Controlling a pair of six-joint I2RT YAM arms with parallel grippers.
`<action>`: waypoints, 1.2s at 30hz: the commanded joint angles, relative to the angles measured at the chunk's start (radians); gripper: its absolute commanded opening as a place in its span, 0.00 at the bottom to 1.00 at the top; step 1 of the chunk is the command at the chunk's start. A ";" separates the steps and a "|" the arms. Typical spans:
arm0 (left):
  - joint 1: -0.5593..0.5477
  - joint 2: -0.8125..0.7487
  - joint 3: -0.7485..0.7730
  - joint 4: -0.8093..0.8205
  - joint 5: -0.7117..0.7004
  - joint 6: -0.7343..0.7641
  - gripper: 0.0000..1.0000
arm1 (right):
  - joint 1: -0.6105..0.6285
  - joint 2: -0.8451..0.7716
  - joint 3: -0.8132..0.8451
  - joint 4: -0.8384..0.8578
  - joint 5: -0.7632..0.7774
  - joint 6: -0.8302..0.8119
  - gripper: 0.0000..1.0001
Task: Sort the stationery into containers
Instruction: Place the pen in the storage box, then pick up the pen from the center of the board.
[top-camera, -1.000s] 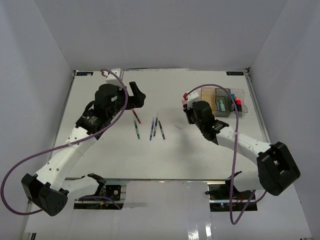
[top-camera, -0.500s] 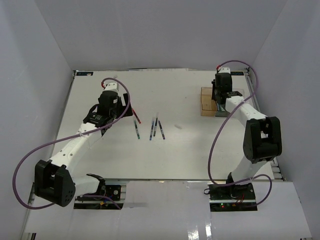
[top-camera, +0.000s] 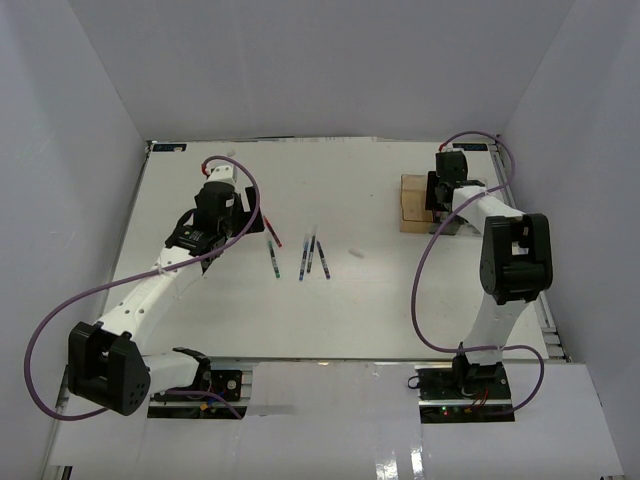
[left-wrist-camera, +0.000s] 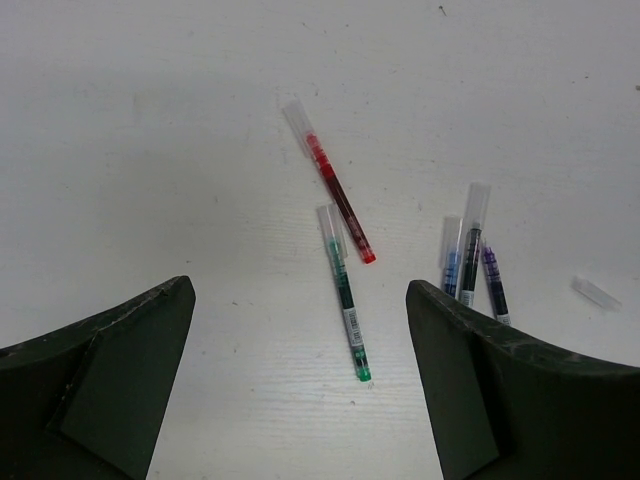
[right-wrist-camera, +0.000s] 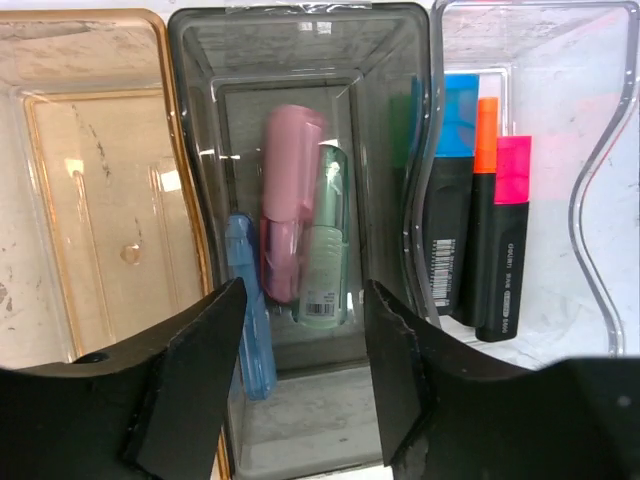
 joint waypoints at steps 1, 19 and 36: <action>0.003 -0.022 0.000 0.014 0.004 0.008 0.98 | -0.001 -0.059 0.028 -0.011 0.012 -0.002 0.58; 0.004 -0.007 -0.005 0.011 0.010 -0.005 0.98 | 0.425 -0.483 -0.230 0.027 -0.172 0.066 0.65; 0.012 0.013 -0.009 0.003 -0.076 -0.030 0.98 | 0.827 -0.084 -0.084 0.150 0.000 0.346 0.40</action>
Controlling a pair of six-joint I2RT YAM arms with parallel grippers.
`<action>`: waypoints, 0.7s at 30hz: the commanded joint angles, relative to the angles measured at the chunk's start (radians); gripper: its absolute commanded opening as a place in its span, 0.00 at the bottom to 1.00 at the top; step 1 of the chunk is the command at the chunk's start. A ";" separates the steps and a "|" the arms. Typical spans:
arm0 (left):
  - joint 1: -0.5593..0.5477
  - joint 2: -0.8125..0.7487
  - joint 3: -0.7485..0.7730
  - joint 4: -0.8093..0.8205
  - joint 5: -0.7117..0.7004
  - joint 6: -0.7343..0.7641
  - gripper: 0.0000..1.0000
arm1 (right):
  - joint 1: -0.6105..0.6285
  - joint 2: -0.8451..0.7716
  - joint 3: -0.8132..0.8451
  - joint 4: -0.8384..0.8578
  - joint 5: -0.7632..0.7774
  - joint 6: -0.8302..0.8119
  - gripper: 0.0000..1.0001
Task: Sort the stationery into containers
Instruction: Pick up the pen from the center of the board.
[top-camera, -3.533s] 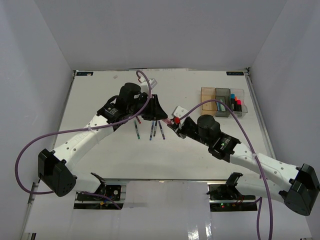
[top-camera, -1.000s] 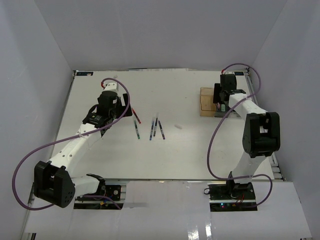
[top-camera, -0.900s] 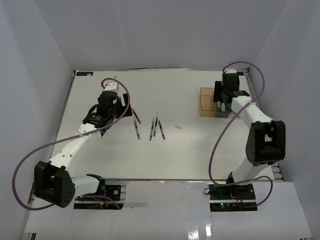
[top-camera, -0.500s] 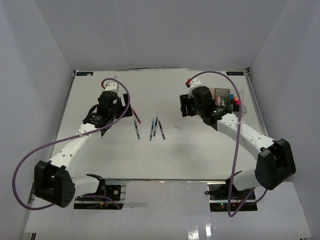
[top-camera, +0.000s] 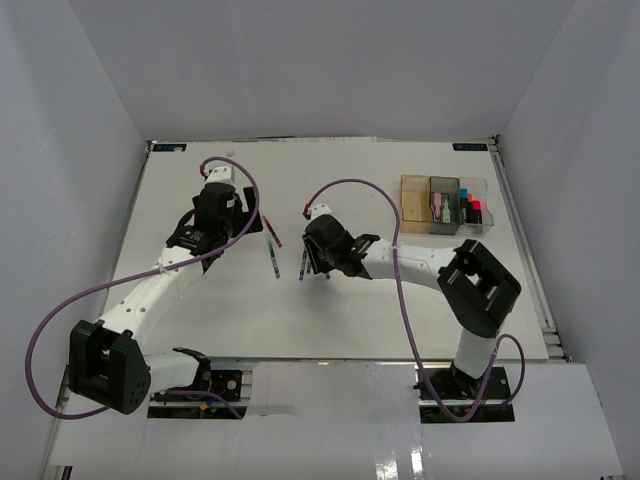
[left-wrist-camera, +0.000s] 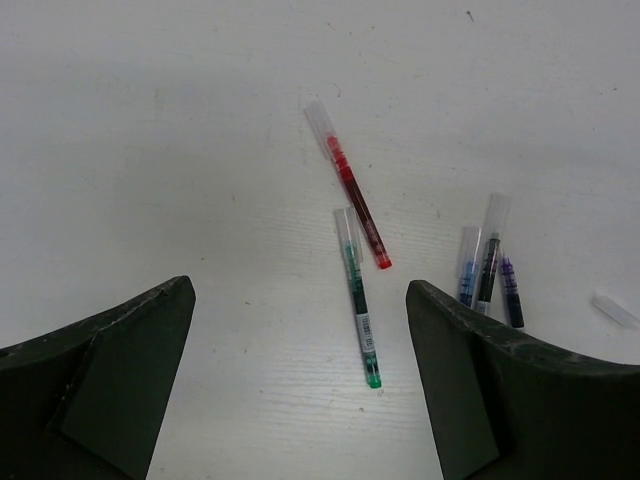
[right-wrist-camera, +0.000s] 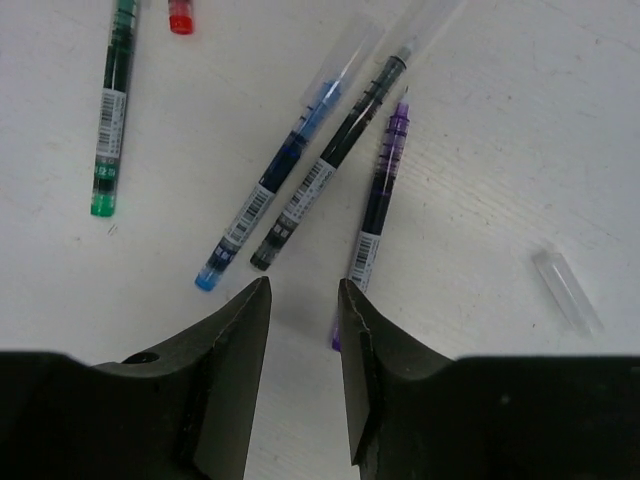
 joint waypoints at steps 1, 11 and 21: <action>0.017 0.005 -0.003 0.000 -0.040 -0.021 0.98 | 0.011 0.039 0.084 0.064 0.065 0.078 0.39; 0.154 0.001 -0.002 -0.017 0.009 -0.121 0.98 | 0.085 0.200 0.251 0.105 -0.004 -0.040 0.39; 0.226 -0.010 -0.006 -0.005 0.054 -0.137 0.98 | 0.131 0.390 0.438 0.054 -0.026 -0.089 0.42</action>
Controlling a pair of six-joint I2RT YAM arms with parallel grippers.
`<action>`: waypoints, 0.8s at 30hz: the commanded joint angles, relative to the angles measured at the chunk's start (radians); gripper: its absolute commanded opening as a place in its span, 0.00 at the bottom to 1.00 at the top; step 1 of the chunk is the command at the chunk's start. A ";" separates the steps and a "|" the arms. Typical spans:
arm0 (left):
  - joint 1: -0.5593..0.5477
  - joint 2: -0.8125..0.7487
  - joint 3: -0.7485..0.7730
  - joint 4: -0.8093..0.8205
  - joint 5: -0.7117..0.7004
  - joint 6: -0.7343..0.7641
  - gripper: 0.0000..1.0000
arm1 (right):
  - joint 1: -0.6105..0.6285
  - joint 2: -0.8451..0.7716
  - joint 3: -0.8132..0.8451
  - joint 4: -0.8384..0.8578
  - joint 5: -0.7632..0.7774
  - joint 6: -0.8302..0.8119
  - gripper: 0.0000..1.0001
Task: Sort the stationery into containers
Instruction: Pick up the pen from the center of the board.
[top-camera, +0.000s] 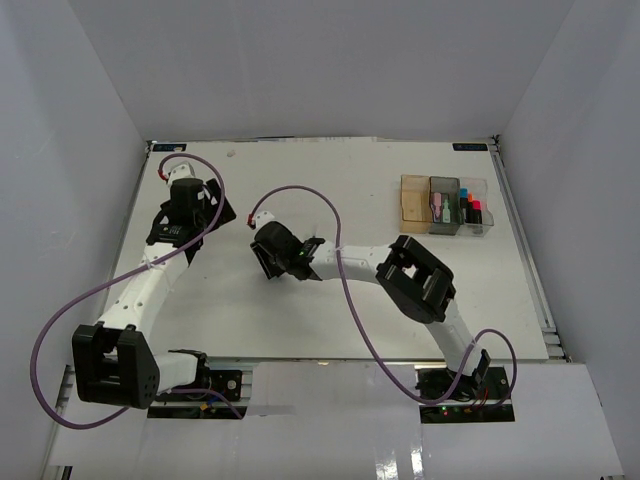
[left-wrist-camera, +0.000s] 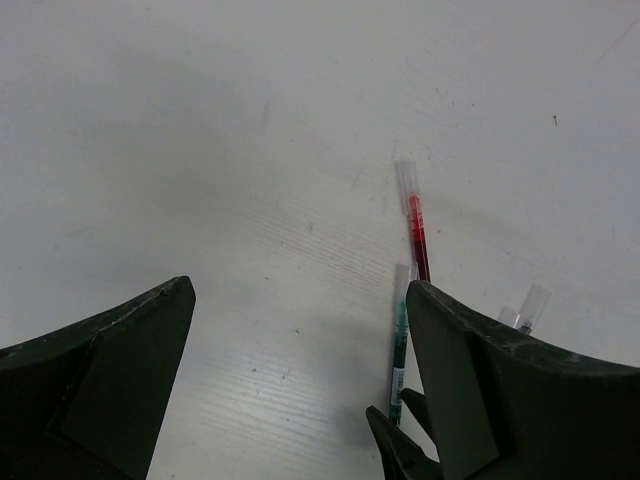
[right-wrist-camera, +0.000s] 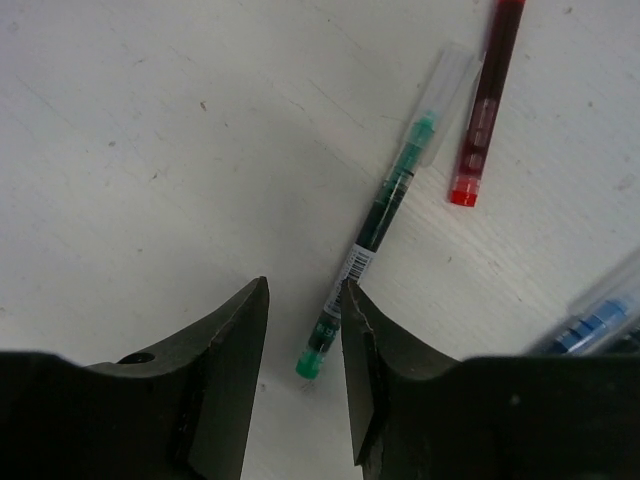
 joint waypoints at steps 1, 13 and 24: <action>0.009 -0.017 -0.005 0.000 0.029 -0.011 0.98 | -0.002 0.051 0.084 -0.012 0.005 -0.029 0.42; 0.021 -0.016 -0.005 0.005 0.063 -0.009 0.98 | 0.007 0.096 0.058 -0.012 0.129 -0.040 0.41; 0.021 -0.024 -0.008 0.008 0.058 -0.008 0.98 | 0.012 -0.050 -0.014 0.042 0.036 -0.151 0.42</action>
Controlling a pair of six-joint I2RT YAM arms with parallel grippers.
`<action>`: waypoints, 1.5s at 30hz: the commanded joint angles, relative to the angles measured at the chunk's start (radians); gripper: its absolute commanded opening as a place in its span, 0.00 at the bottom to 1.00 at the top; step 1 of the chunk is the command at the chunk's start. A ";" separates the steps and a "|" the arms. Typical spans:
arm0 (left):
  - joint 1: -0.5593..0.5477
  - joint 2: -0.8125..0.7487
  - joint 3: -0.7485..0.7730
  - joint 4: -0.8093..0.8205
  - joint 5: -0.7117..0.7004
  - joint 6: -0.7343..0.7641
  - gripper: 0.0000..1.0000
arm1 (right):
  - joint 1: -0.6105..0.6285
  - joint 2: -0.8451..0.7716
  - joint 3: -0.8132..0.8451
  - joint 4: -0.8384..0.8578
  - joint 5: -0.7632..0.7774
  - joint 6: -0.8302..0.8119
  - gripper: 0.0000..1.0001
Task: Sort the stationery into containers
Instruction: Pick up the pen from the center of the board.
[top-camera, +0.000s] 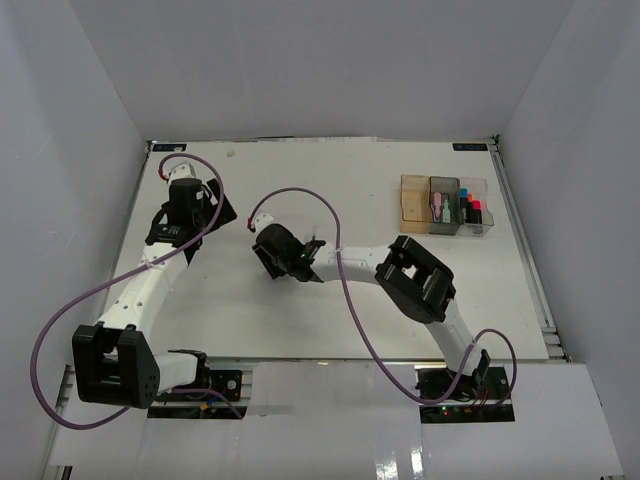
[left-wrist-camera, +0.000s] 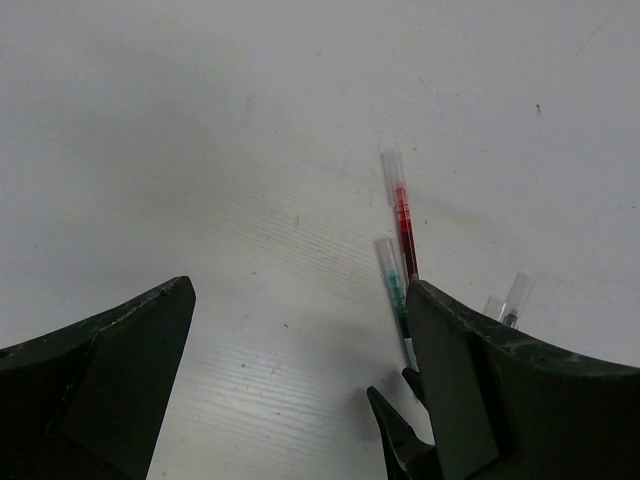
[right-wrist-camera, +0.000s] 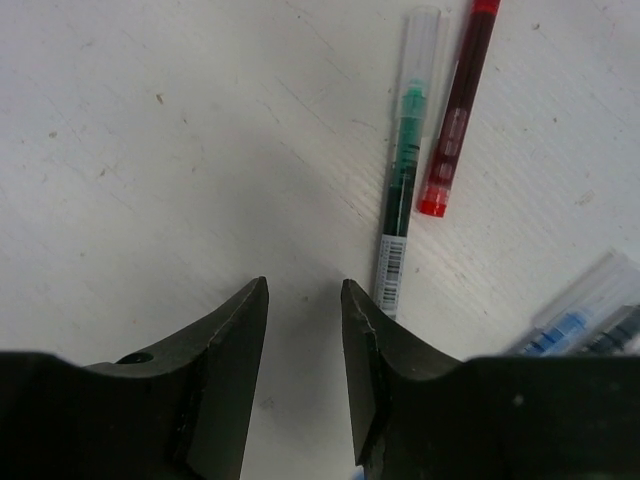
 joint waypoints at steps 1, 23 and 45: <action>0.008 -0.025 -0.008 0.007 0.004 -0.001 0.98 | 0.006 -0.112 -0.032 0.016 -0.008 -0.071 0.43; 0.011 -0.022 -0.009 0.013 0.024 -0.001 0.98 | -0.039 -0.038 -0.015 -0.006 -0.043 -0.125 0.50; 0.011 -0.024 -0.011 0.015 0.027 0.002 0.98 | -0.039 -0.231 -0.124 0.001 -0.068 -0.143 0.08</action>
